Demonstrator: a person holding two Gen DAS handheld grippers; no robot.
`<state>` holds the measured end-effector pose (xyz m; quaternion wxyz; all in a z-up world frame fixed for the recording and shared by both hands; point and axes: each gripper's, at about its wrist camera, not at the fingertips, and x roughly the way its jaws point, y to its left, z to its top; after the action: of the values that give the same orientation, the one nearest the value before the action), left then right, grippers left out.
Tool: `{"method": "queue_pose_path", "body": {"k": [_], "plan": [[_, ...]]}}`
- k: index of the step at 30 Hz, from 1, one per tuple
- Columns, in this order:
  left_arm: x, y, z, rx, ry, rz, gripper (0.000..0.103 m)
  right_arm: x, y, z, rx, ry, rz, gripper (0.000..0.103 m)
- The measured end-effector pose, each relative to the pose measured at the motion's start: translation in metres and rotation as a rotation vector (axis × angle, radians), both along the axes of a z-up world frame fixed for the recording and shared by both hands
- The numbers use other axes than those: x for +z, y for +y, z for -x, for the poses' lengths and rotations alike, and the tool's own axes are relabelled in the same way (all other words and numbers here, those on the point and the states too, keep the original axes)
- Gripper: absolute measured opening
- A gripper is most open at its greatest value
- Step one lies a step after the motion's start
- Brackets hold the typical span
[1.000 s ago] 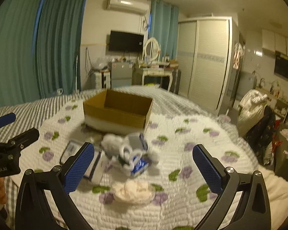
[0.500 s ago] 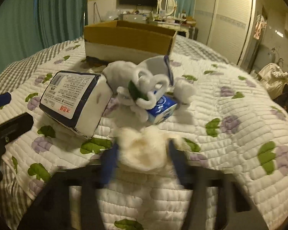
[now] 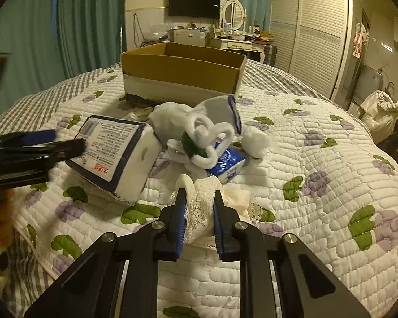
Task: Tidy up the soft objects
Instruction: 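Grasp the cream lace cloth with the right gripper while the left grasps the white barcode pack, then carry the lace cloth and the barcode pack over the cardboard box with both grippers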
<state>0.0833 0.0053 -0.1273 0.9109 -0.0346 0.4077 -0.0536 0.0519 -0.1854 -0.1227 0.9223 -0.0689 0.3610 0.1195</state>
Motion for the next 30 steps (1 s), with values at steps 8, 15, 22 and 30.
{"method": "queue_pose_path", "body": {"k": [8,15,22,30], "plan": [[-0.015,-0.011,-0.005,-0.043,0.020,0.084,0.076,-0.004,-0.002,-0.007,-0.008,0.014,-0.001,0.018],[-0.001,-0.012,0.017,-0.045,0.004,0.042,0.042,0.004,-0.008,-0.001,-0.011,-0.005,-0.027,0.018],[0.047,-0.024,0.055,-0.031,-0.114,-0.001,0.028,0.031,-0.015,0.019,-0.002,-0.071,-0.074,0.018],[0.119,-0.039,0.060,-0.065,-0.248,-0.063,0.027,0.070,-0.021,0.031,-0.003,-0.147,-0.099,0.018]]}}
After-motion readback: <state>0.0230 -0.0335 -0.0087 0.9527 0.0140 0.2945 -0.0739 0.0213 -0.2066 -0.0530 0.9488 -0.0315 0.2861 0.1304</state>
